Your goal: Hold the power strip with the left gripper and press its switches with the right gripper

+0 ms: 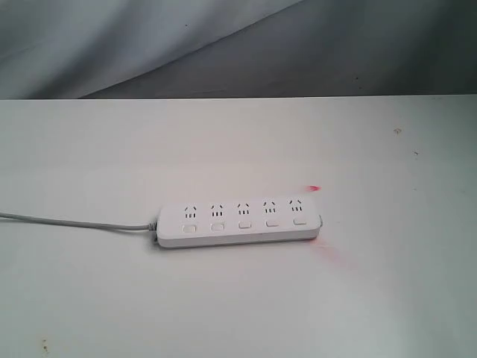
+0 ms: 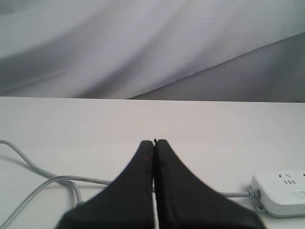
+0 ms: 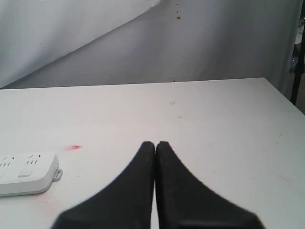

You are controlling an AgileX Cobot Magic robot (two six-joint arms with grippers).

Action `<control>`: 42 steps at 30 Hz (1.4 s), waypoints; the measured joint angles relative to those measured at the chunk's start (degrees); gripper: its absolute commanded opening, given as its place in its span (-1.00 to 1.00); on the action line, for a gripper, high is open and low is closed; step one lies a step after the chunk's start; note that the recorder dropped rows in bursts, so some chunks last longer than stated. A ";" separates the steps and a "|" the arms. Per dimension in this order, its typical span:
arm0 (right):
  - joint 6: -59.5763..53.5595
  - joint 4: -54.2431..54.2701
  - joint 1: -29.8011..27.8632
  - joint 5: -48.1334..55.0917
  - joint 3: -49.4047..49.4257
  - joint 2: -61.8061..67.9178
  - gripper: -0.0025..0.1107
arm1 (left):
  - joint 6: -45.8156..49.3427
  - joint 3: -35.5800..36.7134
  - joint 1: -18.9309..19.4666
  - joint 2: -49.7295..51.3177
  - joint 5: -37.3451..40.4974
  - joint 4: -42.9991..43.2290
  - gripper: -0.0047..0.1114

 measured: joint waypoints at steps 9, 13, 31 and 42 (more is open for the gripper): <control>0.00 0.00 0.00 0.00 0.00 0.00 -0.96 | 0.00 0.00 0.00 0.00 0.00 0.00 -0.92; 0.00 0.00 0.00 0.00 0.00 0.00 -0.96 | 0.00 0.00 0.00 0.00 0.00 0.00 -0.92; 0.00 0.00 0.00 -1.42 0.00 0.00 -0.96 | 0.00 0.00 0.00 0.00 0.00 0.00 -0.92; 0.00 0.00 0.00 -1.57 0.00 0.00 -0.96 | 0.00 0.00 0.00 0.00 -1.07 0.76 -0.92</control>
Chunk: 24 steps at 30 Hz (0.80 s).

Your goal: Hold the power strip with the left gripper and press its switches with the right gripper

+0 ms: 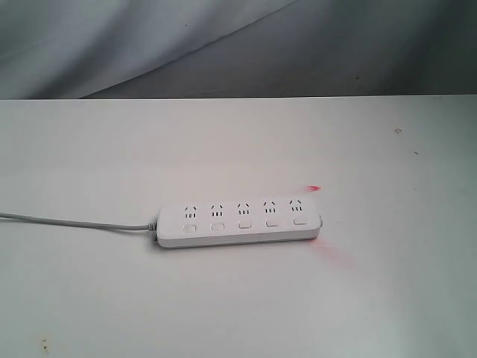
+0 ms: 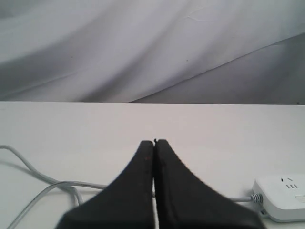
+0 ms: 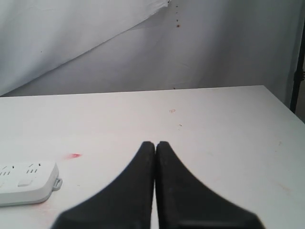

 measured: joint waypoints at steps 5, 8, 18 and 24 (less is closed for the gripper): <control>0.00 4.39 0.00 -5.45 0.00 0.00 -0.96 | -0.15 0.00 0.00 0.00 -3.33 0.13 -0.92; 0.00 12.49 0.00 -10.33 0.00 0.00 -0.96 | -1.05 0.00 0.00 0.00 -4.81 -3.11 -0.92; 0.40 32.11 0.11 4.23 -7.67 -0.09 -0.96 | -5.55 -1.98 -0.89 0.00 -1.04 -25.68 -0.92; -5.65 42.88 2.94 12.45 -13.97 0.59 -0.96 | -5.57 -7.06 -5.16 0.00 8.29 -34.54 -0.92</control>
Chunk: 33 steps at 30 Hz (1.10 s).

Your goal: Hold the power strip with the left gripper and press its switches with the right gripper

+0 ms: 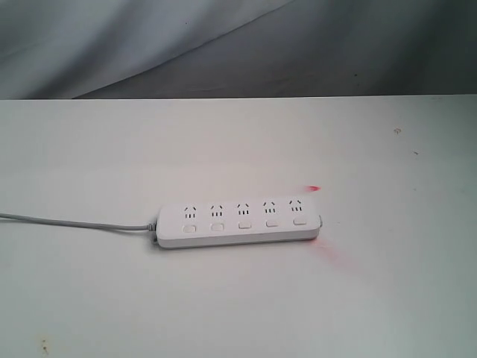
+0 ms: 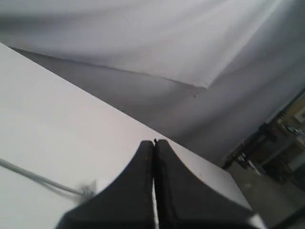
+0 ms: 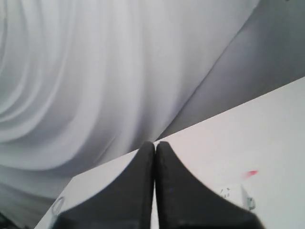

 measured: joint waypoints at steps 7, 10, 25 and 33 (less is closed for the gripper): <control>-9.07 5.30 2.03 5.90 -4.96 5.14 -0.96 | 0.69 -4.41 -3.67 -0.08 10.10 -1.01 -0.92; -12.69 7.13 2.03 7.85 -6.67 8.16 -0.96 | 1.54 -6.47 -3.76 0.08 14.04 -1.01 -0.92; -21.19 -1.96 2.66 19.62 -16.06 36.57 -0.96 | 24.17 -23.32 -5.42 34.88 26.08 -0.55 -0.92; -22.17 -4.68 2.66 18.84 -22.08 51.71 -0.96 | 32.00 -32.78 -5.42 56.86 23.95 -0.69 -0.92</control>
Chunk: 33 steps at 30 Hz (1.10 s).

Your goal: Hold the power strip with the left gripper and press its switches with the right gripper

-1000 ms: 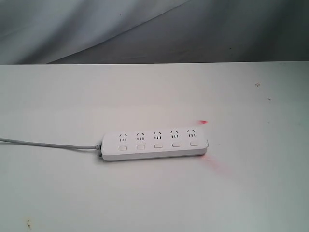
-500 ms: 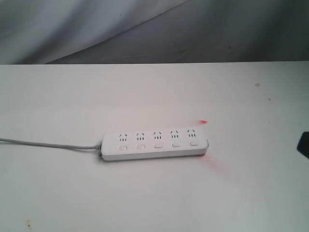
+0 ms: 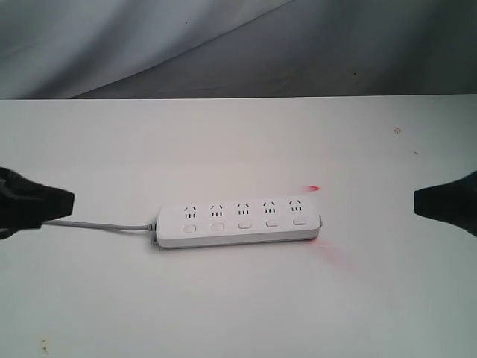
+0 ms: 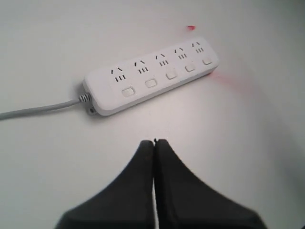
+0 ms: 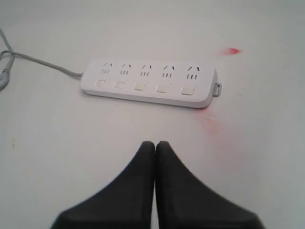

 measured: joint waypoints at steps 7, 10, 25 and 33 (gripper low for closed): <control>-2.14 -0.69 0.89 -3.44 -4.63 14.01 -0.96 | 5.22 -8.11 0.00 15.50 -0.25 0.00 -0.92; -2.48 -1.07 3.23 -4.92 -7.31 20.68 -0.96 | 5.96 -11.59 0.00 21.26 -0.87 0.56 -0.92; -1.05 -9.03 10.63 -7.27 -25.85 48.16 -0.96 | 14.10 -20.05 -2.85 42.80 -4.85 4.67 -0.92; 2.50 -12.61 10.63 -6.34 -30.79 54.62 -0.96 | 5.34 -26.51 -9.89 51.63 -5.85 20.16 -0.92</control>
